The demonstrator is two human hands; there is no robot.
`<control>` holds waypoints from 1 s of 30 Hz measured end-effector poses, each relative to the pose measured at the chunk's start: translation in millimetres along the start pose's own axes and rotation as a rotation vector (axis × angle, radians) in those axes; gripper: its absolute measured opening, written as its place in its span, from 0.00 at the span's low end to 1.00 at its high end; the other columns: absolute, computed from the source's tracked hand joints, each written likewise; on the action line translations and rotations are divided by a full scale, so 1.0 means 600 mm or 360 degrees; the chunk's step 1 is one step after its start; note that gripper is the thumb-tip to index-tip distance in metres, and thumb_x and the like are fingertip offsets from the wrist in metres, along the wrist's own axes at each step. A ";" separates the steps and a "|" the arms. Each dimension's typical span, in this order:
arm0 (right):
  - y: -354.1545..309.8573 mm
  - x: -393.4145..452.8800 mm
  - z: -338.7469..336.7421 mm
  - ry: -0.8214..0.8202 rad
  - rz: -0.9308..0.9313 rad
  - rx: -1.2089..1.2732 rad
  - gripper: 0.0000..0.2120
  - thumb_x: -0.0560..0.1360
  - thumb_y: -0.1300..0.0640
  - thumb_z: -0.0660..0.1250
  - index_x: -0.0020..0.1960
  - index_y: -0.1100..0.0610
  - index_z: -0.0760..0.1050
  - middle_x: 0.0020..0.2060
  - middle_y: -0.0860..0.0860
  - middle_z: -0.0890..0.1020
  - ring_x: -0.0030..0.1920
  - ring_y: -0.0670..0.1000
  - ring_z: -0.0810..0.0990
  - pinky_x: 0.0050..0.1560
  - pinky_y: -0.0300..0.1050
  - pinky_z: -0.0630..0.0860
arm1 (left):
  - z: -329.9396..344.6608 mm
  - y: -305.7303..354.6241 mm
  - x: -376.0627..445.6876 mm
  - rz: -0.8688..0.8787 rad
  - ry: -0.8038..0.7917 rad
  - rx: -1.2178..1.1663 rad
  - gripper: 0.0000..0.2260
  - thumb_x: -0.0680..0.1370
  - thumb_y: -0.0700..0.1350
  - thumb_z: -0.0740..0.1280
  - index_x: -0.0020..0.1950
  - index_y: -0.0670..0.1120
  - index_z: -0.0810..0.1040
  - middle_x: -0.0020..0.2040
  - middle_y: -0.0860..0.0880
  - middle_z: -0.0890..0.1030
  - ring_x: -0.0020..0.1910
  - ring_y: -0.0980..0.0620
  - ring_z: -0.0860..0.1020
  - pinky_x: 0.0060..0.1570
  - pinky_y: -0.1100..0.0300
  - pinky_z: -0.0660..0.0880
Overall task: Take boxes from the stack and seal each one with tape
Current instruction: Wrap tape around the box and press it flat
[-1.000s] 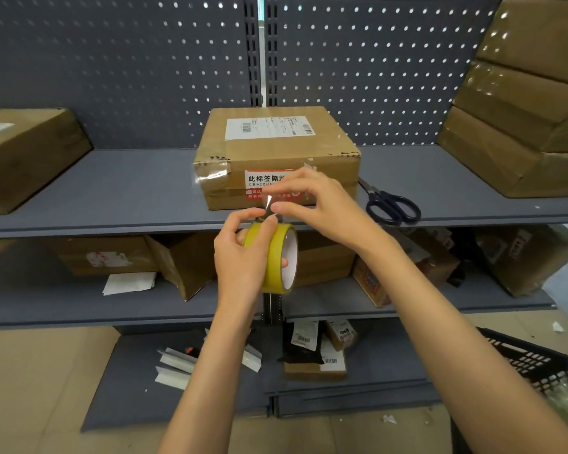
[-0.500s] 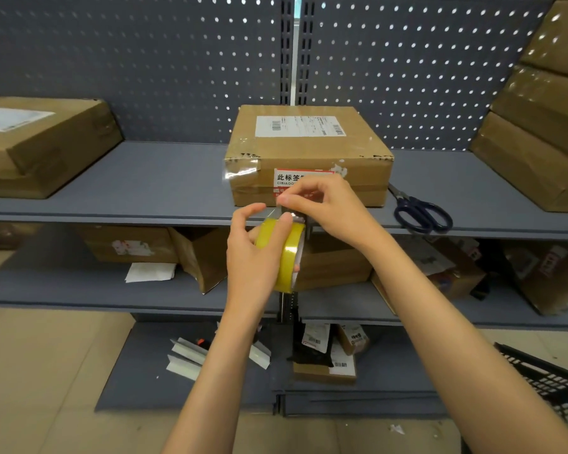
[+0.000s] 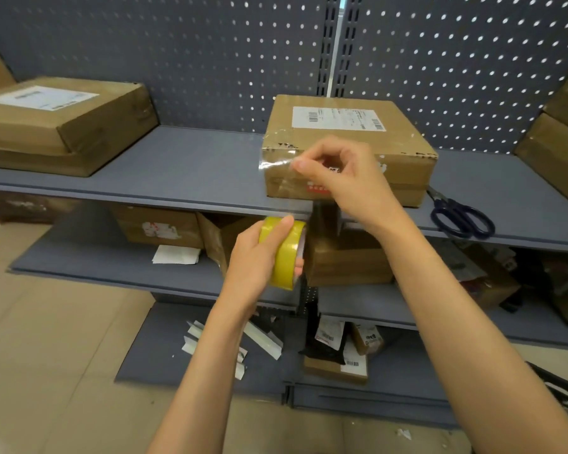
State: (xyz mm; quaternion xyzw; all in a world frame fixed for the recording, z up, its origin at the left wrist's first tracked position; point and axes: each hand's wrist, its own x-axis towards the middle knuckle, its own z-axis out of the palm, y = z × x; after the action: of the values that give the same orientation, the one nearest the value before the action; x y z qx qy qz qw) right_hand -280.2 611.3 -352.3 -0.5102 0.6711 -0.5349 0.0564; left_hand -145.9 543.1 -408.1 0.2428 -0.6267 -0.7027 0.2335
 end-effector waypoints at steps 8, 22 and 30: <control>-0.019 0.039 -0.015 0.0151 -0.0011 -0.0071 0.05 0.77 0.58 0.66 0.42 0.54 0.77 0.39 0.45 0.79 0.42 0.41 0.77 0.50 0.43 0.74 | 0.003 0.022 -0.021 0.0157 -0.0188 -0.0134 0.11 0.78 0.47 0.63 0.56 0.41 0.75 0.32 0.47 0.81 0.31 0.49 0.80 0.38 0.53 0.80; -0.061 0.086 -0.021 0.0284 -0.0252 -0.0135 0.03 0.75 0.56 0.68 0.42 0.52 0.79 0.39 0.41 0.80 0.42 0.37 0.77 0.50 0.35 0.72 | 0.007 0.052 -0.017 -0.0085 -0.0119 0.0022 0.09 0.80 0.52 0.62 0.48 0.47 0.75 0.31 0.44 0.82 0.30 0.49 0.82 0.33 0.59 0.81; -0.039 0.139 -0.013 0.0288 -0.0128 -0.0255 0.04 0.75 0.56 0.68 0.42 0.53 0.79 0.34 0.41 0.79 0.35 0.34 0.74 0.43 0.28 0.70 | 0.020 0.087 -0.025 -0.0034 -0.0122 -0.0251 0.08 0.80 0.51 0.62 0.51 0.47 0.75 0.31 0.45 0.82 0.29 0.48 0.81 0.35 0.55 0.80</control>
State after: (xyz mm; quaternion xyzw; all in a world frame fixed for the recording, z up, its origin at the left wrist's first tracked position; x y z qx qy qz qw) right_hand -310.1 556.5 -291.5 -0.4892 0.6931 -0.5252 -0.0670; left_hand -140.5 556.3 -354.5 0.2033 -0.5753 -0.7611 0.2201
